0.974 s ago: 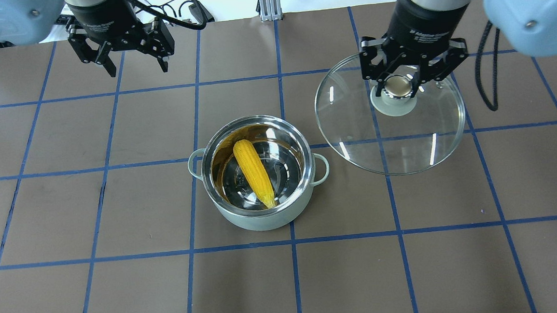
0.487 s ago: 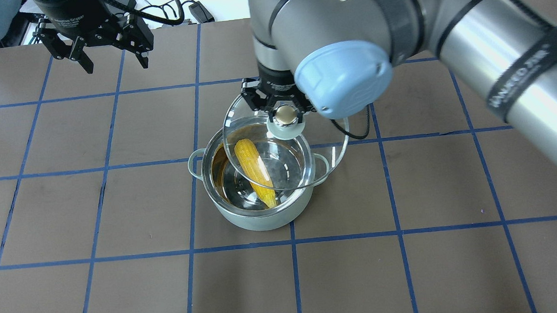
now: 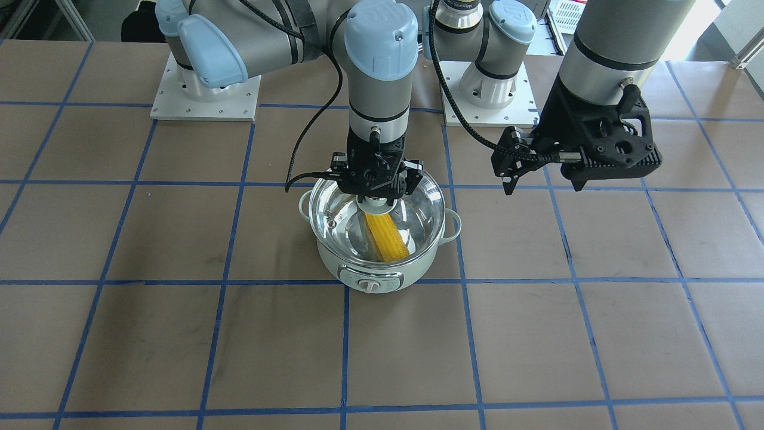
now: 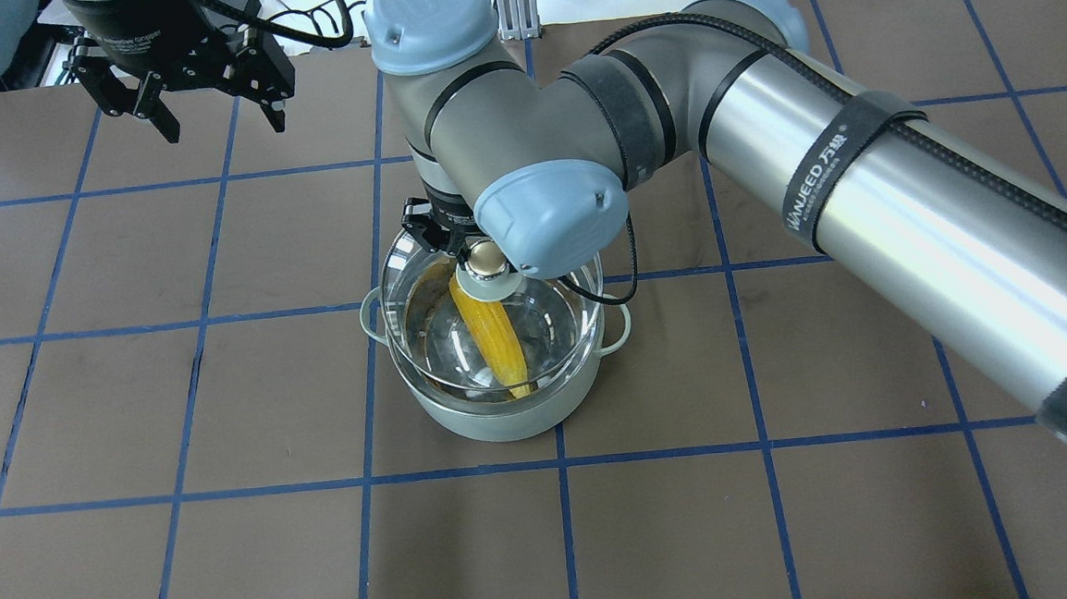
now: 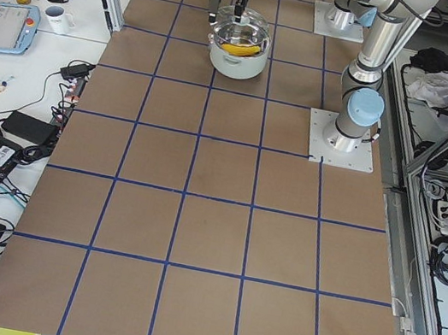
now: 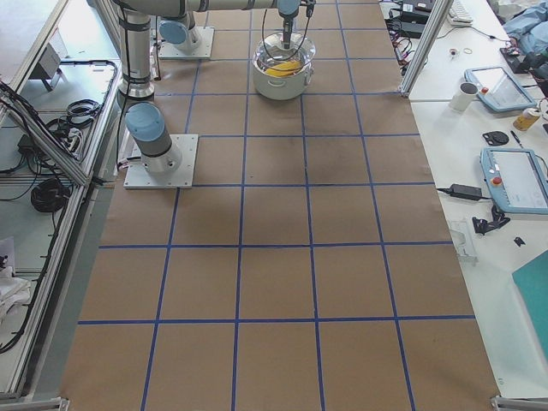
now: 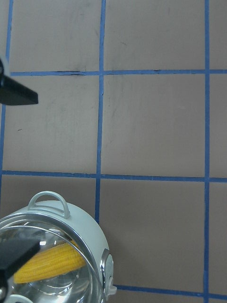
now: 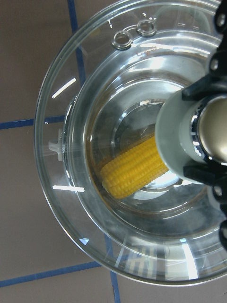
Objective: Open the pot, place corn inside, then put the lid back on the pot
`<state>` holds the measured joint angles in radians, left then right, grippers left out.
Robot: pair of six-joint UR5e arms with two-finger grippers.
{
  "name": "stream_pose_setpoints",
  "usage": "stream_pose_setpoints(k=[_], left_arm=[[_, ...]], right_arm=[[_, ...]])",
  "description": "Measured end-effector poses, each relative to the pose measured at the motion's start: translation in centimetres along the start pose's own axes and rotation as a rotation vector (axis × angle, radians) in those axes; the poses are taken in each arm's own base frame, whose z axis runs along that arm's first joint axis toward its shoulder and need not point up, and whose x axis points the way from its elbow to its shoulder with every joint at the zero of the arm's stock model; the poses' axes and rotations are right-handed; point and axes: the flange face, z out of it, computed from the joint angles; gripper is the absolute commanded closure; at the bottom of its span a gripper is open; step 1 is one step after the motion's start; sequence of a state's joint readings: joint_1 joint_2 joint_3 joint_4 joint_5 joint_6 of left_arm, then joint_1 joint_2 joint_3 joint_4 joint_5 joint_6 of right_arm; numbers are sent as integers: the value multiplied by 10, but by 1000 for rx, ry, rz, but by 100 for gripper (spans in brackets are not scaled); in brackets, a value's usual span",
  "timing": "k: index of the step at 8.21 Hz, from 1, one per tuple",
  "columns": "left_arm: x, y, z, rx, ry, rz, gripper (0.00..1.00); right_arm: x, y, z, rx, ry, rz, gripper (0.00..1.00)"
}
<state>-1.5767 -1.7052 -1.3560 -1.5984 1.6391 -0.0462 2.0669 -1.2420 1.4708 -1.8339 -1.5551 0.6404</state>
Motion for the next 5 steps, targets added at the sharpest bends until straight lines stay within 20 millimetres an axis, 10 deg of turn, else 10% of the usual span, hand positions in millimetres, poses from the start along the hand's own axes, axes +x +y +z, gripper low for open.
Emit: stream_pose_setpoints(k=[5], left_arm=[[0,2,2,-15,-5,1,0]], right_arm=[[-11,11,20,-26,19,-18,77]])
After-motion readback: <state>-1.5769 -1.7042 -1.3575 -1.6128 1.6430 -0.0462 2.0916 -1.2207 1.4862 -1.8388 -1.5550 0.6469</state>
